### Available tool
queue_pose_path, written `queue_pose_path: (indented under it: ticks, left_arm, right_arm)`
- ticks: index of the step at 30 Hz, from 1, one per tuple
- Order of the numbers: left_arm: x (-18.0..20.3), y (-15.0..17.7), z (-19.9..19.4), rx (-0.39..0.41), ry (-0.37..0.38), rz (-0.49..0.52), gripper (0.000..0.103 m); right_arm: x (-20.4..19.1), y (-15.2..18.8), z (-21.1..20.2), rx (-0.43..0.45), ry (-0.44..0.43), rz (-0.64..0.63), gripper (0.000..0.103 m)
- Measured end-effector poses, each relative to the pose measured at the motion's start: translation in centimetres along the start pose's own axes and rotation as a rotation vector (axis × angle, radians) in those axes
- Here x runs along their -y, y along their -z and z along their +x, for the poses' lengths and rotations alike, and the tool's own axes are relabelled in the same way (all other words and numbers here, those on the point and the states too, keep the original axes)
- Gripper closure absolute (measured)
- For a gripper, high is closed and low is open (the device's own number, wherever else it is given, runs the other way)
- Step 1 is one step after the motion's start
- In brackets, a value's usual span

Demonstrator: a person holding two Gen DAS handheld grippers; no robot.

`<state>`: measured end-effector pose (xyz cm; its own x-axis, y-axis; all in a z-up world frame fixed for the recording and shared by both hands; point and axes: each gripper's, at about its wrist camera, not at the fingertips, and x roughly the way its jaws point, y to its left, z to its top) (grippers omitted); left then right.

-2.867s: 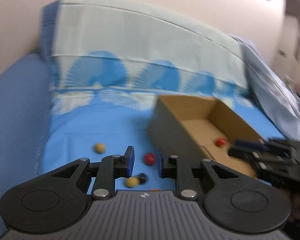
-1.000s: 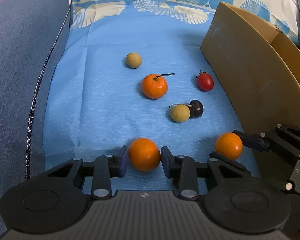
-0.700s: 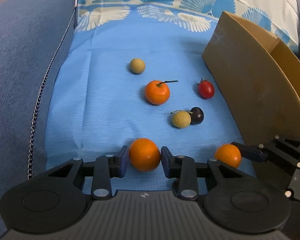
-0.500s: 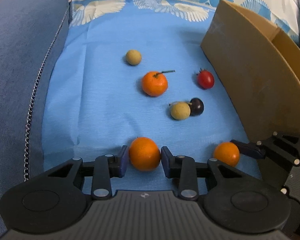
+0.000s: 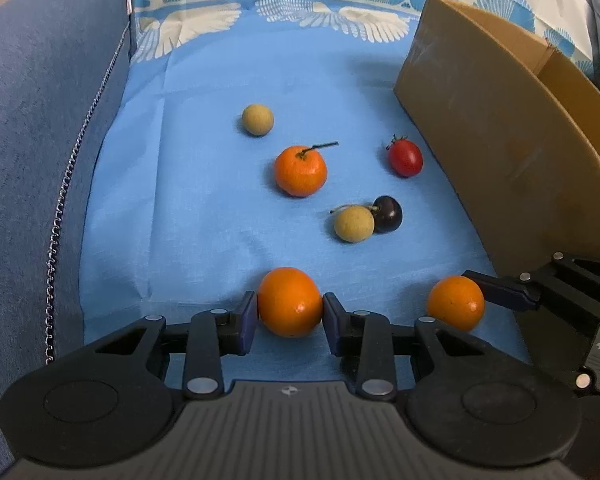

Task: Organize fruits
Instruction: 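Grasp a mandarin with the right tool while the left tool grasps another mandarin, then carry both mandarins over the cardboard box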

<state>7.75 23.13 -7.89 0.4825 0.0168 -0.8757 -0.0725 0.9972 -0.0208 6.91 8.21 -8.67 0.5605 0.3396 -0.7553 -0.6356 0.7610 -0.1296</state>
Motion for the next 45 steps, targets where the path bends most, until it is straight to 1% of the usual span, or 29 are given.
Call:
queue_pose_path:
  ticks: [6,14,17,22,29,33,35,37,41,45]
  left_arm:
    - [0.0,0.4,-1.3,0.060,0.007,-0.007,0.065]
    - [-0.5,1.1,-3.5,0.155,0.012,-0.030,0.065]
    - [-0.8,1.5,-4.2,0.191,0.011,-0.042,0.065]
    - [-1.2,1.9,-5.9,0.268,0.010,-0.063,0.065]
    - [-0.9,1.5,-8.1,0.341,0.020,-0.062,0.065]
    - [0.1,0.8,-9.7,0.377,0.027,-0.042,0.065]
    - [0.8,0.5,-10.6,0.398,0.045,-0.025,0.065]
    - [1.8,-0.1,-11.3,0.404,0.045,-0.001,0.065]
    - [4.3,-1.1,-12.5,0.436,0.058,0.053,0.065]
    - [6.7,-1.9,-13.2,0.470,0.090,0.081,0.065]
  right_arm:
    - [0.0,-0.3,-1.5,0.059,0.005,0.010,0.064]
    - [0.2,-0.1,-3.0,0.109,0.035,0.011,0.064]
    - [0.1,-0.1,-4.0,0.151,0.038,0.006,0.064]
    - [0.1,-0.3,-6.1,0.243,0.041,0.010,0.064]
    - [1.8,-0.4,-9.6,0.372,0.049,0.041,0.064]
    - [4.2,-0.2,-12.1,0.444,0.067,0.091,0.064]
    - [5.9,-0.2,-13.5,0.483,0.087,0.115,0.064]
    - [8.1,-0.2,-14.8,0.513,0.110,0.150,0.064]
    - [12.8,0.0,-16.9,0.544,0.148,0.226,0.064]
    - [17.0,1.0,-18.1,0.553,0.220,0.233,0.064]
